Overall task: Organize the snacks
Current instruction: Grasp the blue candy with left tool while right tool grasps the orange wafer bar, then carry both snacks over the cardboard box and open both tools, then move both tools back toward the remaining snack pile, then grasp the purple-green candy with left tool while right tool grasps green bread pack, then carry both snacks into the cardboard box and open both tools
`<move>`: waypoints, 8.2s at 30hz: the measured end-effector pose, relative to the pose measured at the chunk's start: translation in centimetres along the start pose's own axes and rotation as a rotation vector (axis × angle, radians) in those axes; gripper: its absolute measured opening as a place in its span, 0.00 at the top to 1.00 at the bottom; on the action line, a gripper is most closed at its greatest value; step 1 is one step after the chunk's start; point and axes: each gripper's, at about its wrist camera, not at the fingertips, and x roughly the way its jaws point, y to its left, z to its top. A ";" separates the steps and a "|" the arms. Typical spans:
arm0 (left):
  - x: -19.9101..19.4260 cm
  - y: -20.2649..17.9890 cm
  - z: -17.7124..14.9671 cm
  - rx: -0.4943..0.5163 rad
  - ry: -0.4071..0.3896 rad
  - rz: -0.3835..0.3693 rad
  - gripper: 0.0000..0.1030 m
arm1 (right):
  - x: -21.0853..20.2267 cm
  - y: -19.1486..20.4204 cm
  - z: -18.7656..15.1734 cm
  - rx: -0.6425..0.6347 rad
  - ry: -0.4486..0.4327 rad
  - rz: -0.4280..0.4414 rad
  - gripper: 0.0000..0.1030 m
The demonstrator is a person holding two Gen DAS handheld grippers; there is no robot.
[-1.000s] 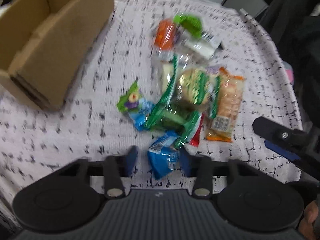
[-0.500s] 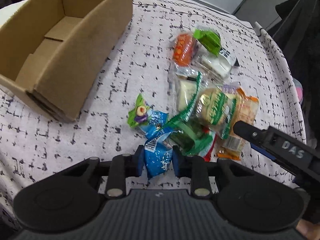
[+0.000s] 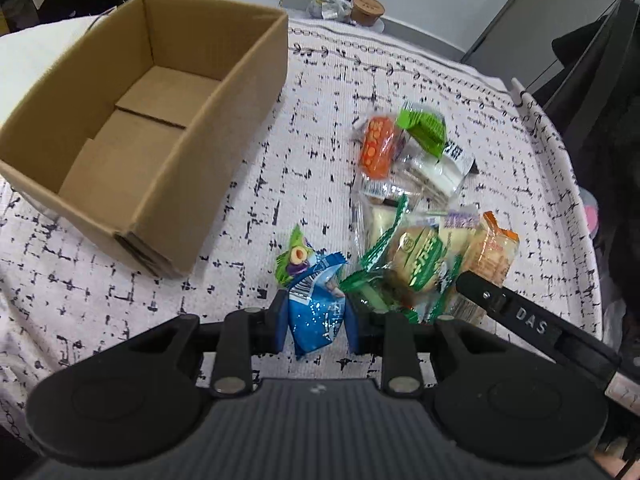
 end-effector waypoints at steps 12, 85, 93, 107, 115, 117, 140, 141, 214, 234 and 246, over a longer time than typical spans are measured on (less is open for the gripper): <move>-4.5 1.2 0.3 -0.007 -0.088 -0.048 0.73 | -4.3 1.4 -0.4 0.042 -0.057 0.058 0.68; -10.2 18.0 7.1 -0.186 -0.161 -0.015 0.29 | -3.7 21.2 0.2 -0.074 -0.099 0.177 0.27; -10.5 15.6 5.5 -0.145 -0.165 -0.006 0.20 | -6.0 18.3 -0.3 -0.095 -0.134 0.115 0.06; -10.9 10.9 2.8 -0.083 -0.216 0.001 0.00 | -8.6 12.5 -0.9 -0.089 -0.171 0.077 0.00; -10.5 8.1 1.1 -0.040 -0.213 -0.013 0.00 | -9.9 8.9 -1.4 -0.087 -0.188 0.064 0.00; -10.4 7.5 0.7 -0.032 -0.211 -0.017 0.00 | -10.2 7.9 -1.5 -0.085 -0.197 0.058 0.00; -6.8 1.3 -1.5 -0.002 -0.138 0.015 0.01 | -9.7 -0.7 -1.5 0.064 -0.149 0.135 0.09; -6.5 1.2 -1.6 -0.004 -0.138 0.016 0.02 | -9.5 -1.0 -1.5 0.079 -0.143 0.146 0.10; 0.1 2.8 1.1 -0.159 -0.110 -0.015 0.69 | 0.1 -0.2 -0.9 0.209 -0.019 0.177 0.54; -6.5 4.5 2.1 -0.120 -0.242 -0.064 0.69 | -5.2 5.2 0.0 0.153 -0.140 0.211 0.54; -9.6 7.9 3.0 -0.165 -0.292 -0.060 0.69 | -5.9 9.3 0.6 0.104 -0.169 0.266 0.54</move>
